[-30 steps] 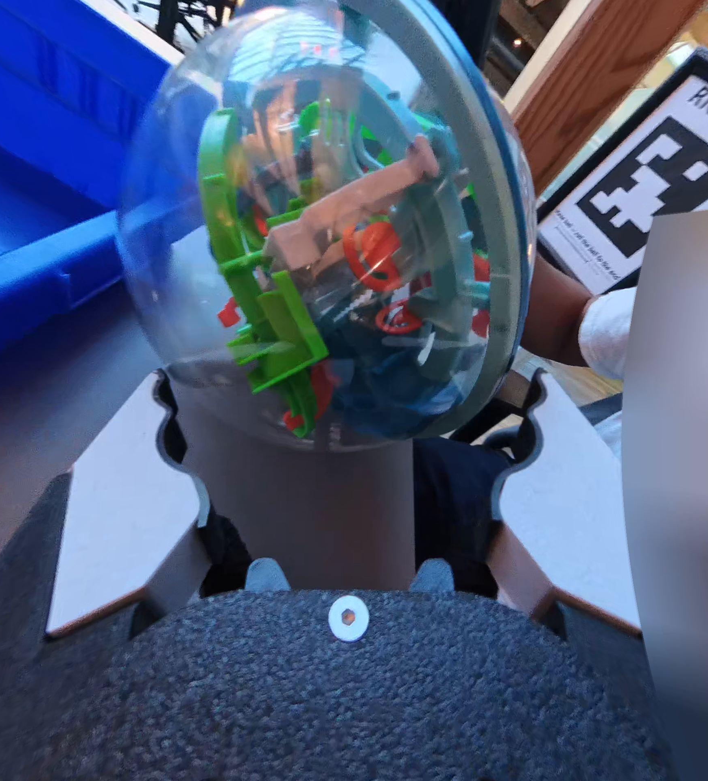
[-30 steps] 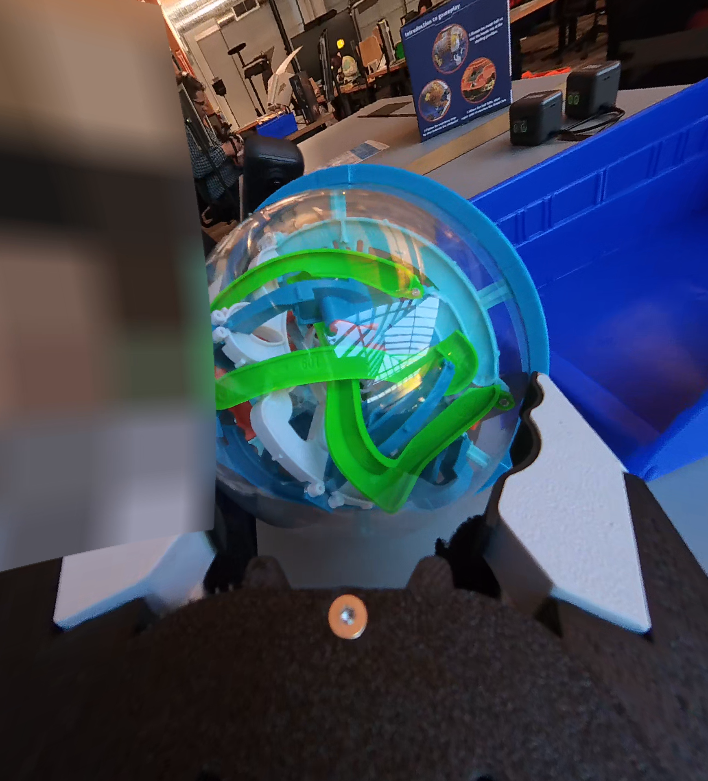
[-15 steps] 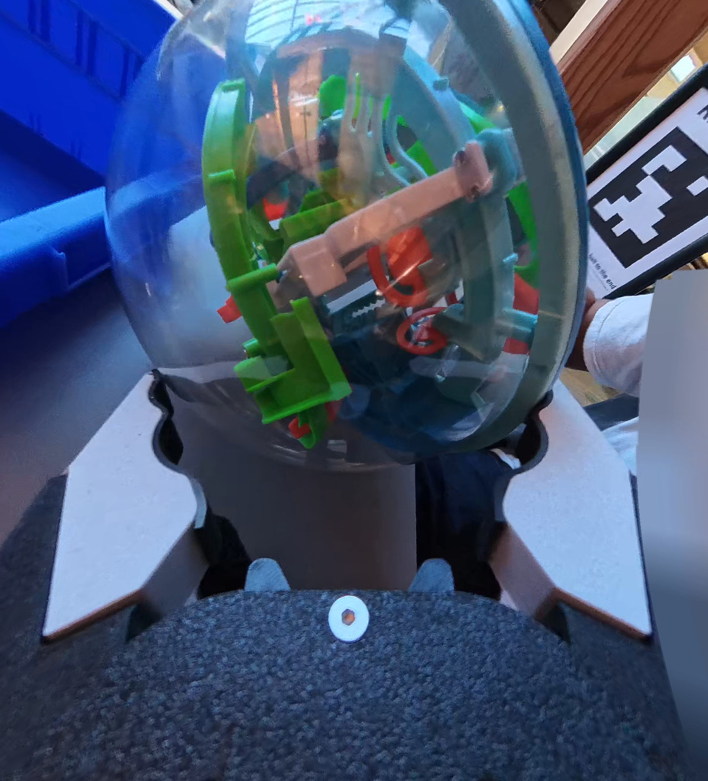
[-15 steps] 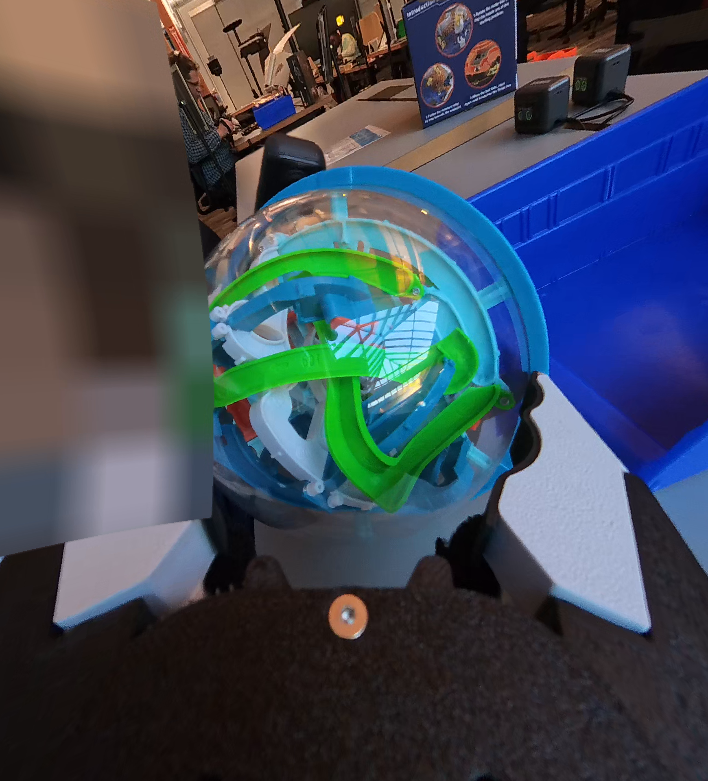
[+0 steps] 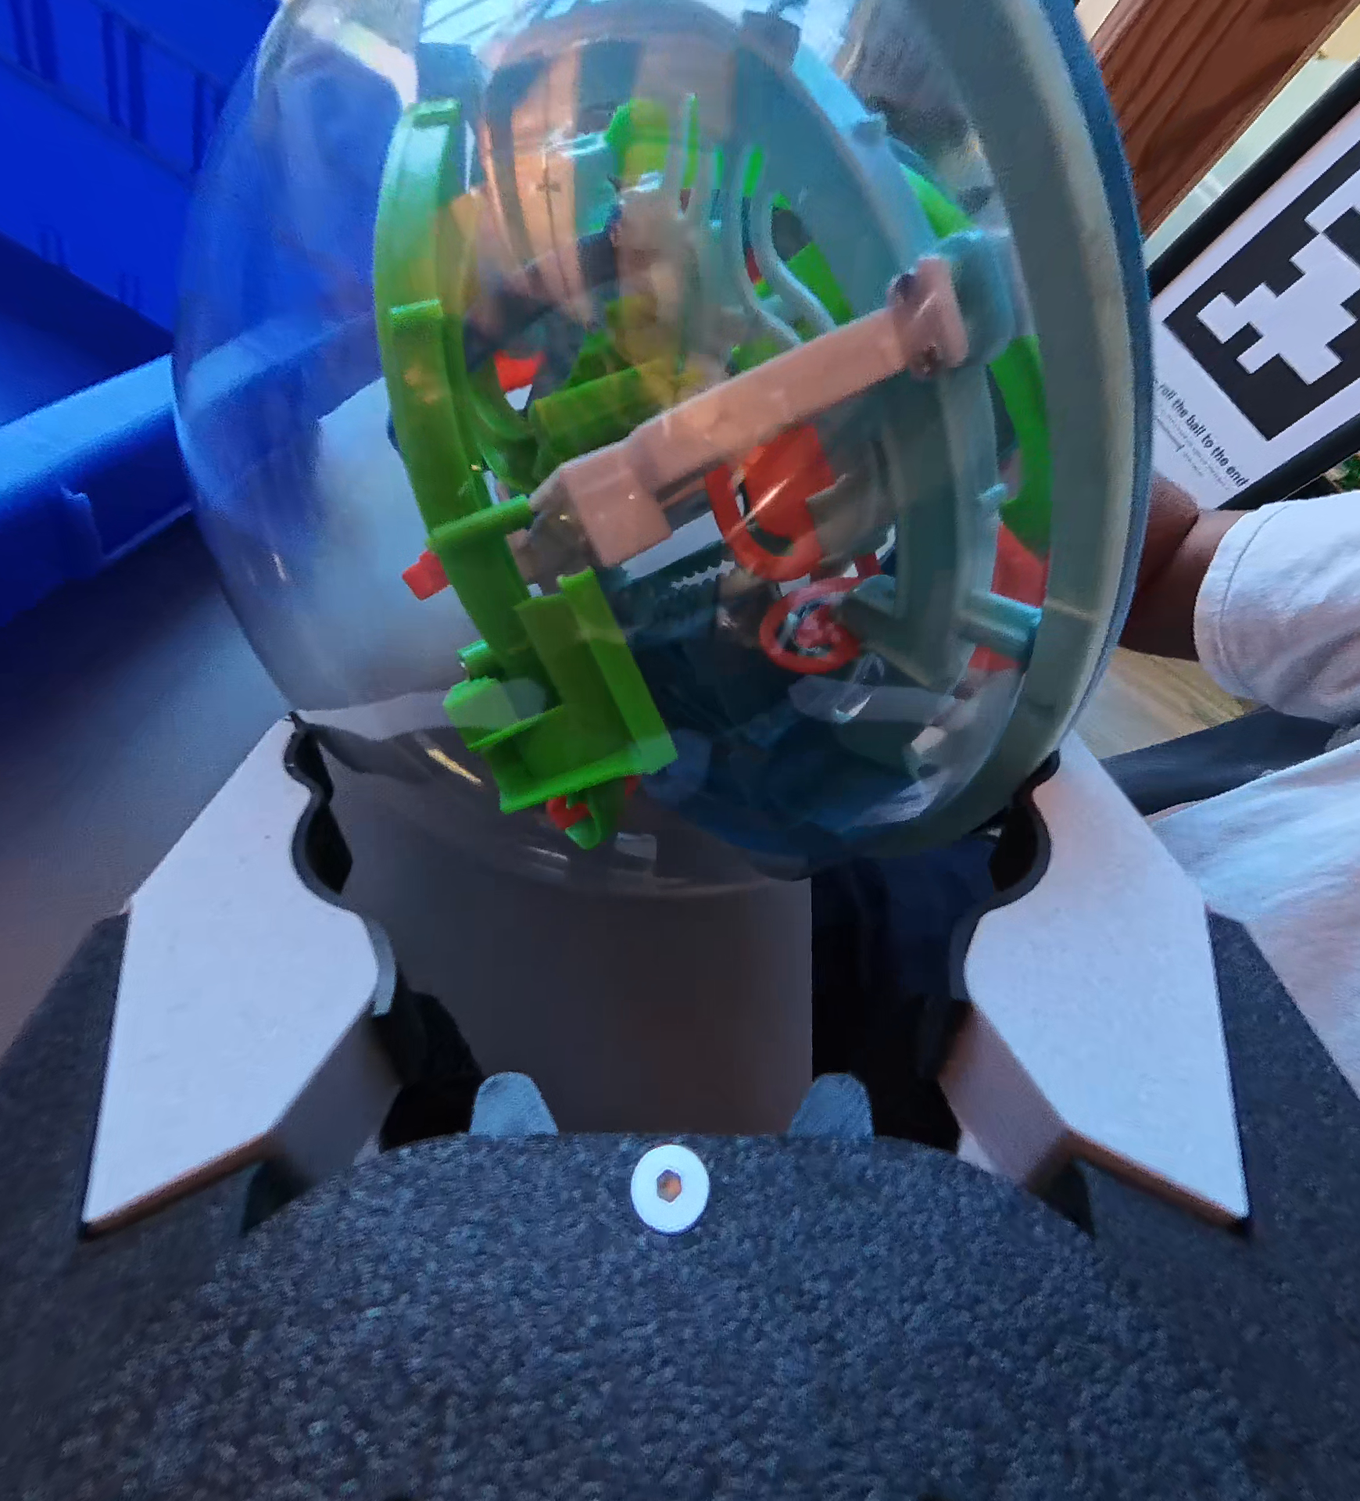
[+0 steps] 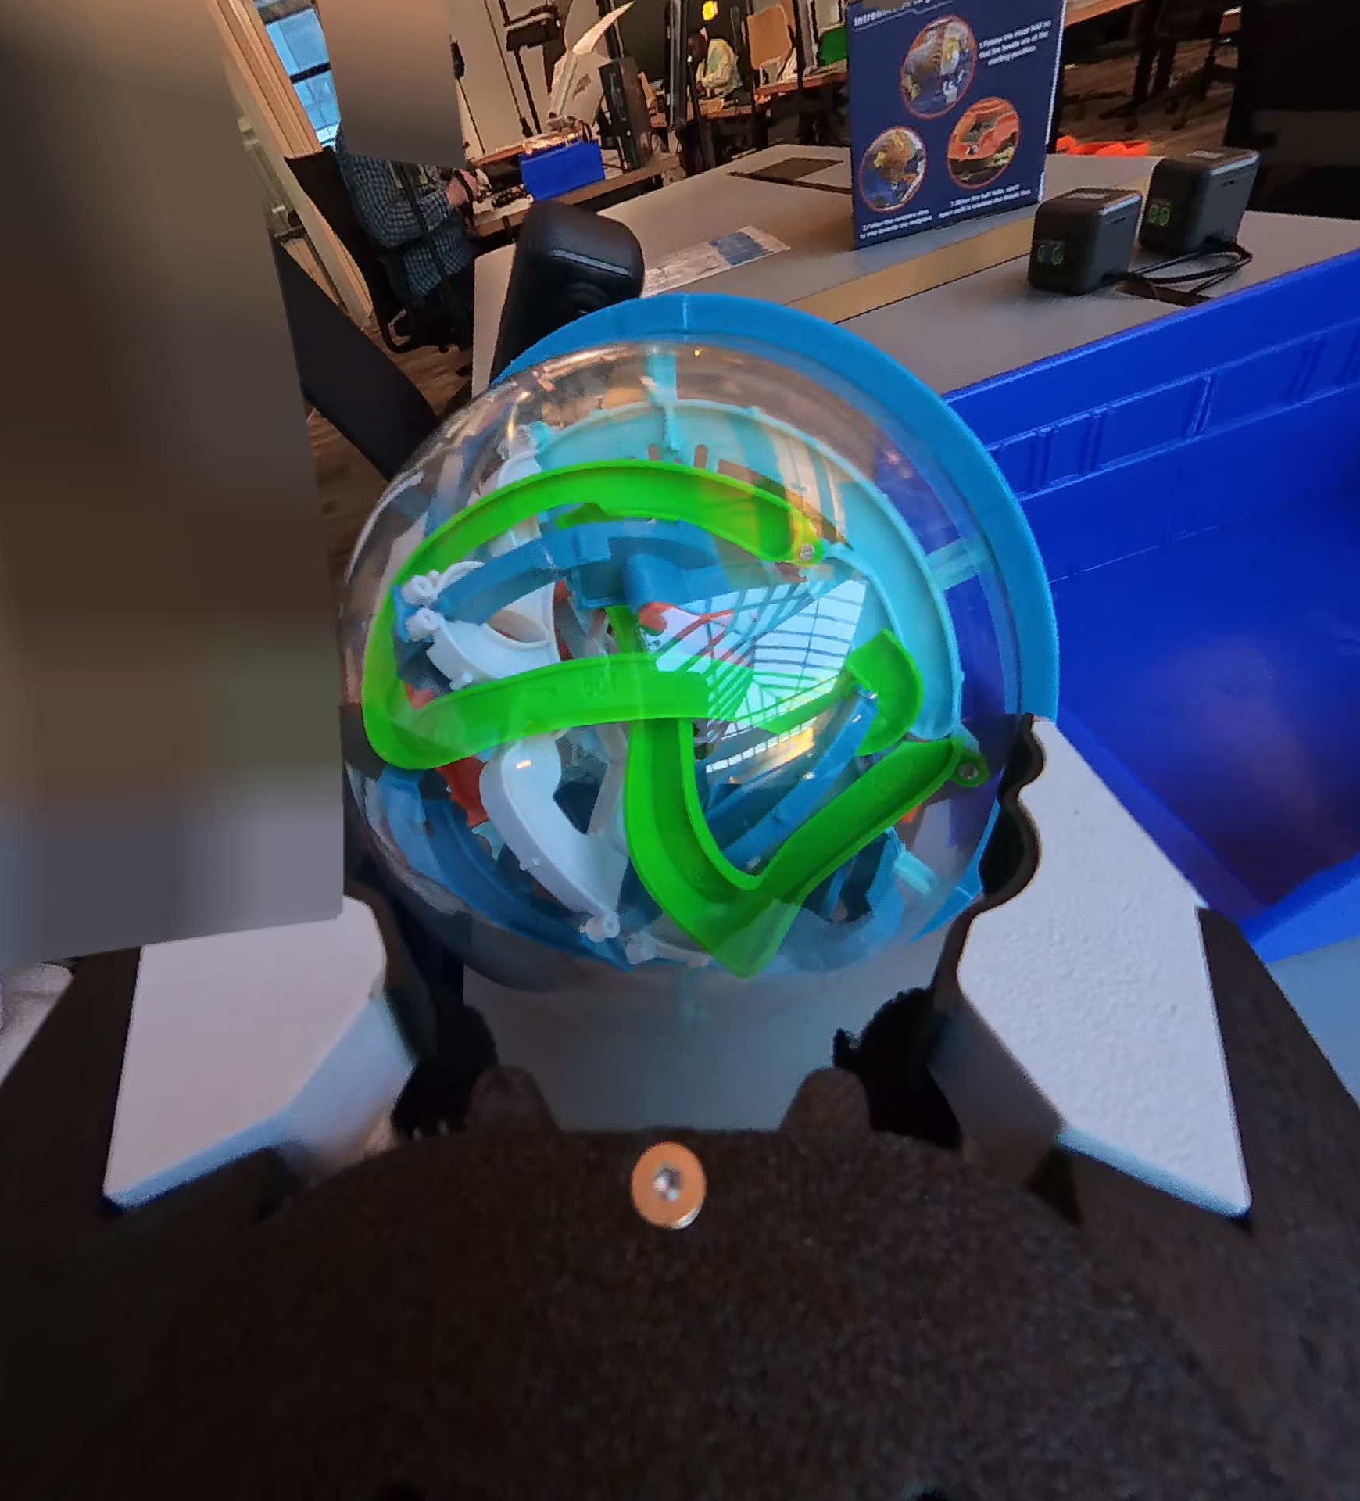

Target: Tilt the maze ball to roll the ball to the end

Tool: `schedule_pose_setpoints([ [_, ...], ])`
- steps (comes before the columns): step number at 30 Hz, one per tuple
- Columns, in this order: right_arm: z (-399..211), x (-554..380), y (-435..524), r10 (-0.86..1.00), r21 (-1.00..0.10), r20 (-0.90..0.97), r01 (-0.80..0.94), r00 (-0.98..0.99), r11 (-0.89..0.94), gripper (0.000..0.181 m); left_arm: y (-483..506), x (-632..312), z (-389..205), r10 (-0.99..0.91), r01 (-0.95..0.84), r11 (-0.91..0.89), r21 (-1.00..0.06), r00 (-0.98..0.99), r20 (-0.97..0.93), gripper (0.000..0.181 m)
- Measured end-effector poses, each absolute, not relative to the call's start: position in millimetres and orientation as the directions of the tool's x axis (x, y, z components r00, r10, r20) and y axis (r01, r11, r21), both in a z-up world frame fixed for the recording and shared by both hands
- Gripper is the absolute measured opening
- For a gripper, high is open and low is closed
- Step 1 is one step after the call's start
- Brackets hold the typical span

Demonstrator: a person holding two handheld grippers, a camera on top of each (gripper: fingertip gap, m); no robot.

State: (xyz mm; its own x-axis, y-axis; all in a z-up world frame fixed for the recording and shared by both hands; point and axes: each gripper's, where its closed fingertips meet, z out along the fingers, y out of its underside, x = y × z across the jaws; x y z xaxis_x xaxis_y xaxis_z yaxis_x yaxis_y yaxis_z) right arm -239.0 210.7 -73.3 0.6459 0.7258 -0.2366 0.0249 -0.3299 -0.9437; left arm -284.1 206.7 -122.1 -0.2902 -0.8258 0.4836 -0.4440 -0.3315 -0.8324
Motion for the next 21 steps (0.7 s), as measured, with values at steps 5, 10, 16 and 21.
schedule_pose_setpoints([
  [5, -72.7, -239.9, 208.0, 0.741, -0.949, -0.198, 0.062, 0.642, -0.308, 0.153, 204.8, -284.6, -123.8, -0.843, -0.444, -0.299, -0.844, -0.291, 0.452, 0.159],
  [10, -72.4, -237.8, 211.0, 0.727, -0.947, -0.230, 0.024, 0.647, -0.320, 0.153, 206.0, -283.7, -124.8, -0.828, -0.454, -0.325, -0.829, -0.286, 0.482, 0.158],
  [16, -64.3, -216.0, 200.7, 0.583, -0.922, -0.290, -0.058, 0.759, -0.383, 0.149, 206.0, -282.2, -127.8, -0.845, -0.459, -0.310, -0.832, -0.268, 0.463, 0.157],
  [21, -89.4, -236.0, 192.3, 0.514, -0.897, -0.328, -0.090, 0.792, -0.433, 0.155, 204.3, -281.0, -127.7, -0.852, -0.453, -0.317, -0.834, -0.251, 0.460, 0.157],
])
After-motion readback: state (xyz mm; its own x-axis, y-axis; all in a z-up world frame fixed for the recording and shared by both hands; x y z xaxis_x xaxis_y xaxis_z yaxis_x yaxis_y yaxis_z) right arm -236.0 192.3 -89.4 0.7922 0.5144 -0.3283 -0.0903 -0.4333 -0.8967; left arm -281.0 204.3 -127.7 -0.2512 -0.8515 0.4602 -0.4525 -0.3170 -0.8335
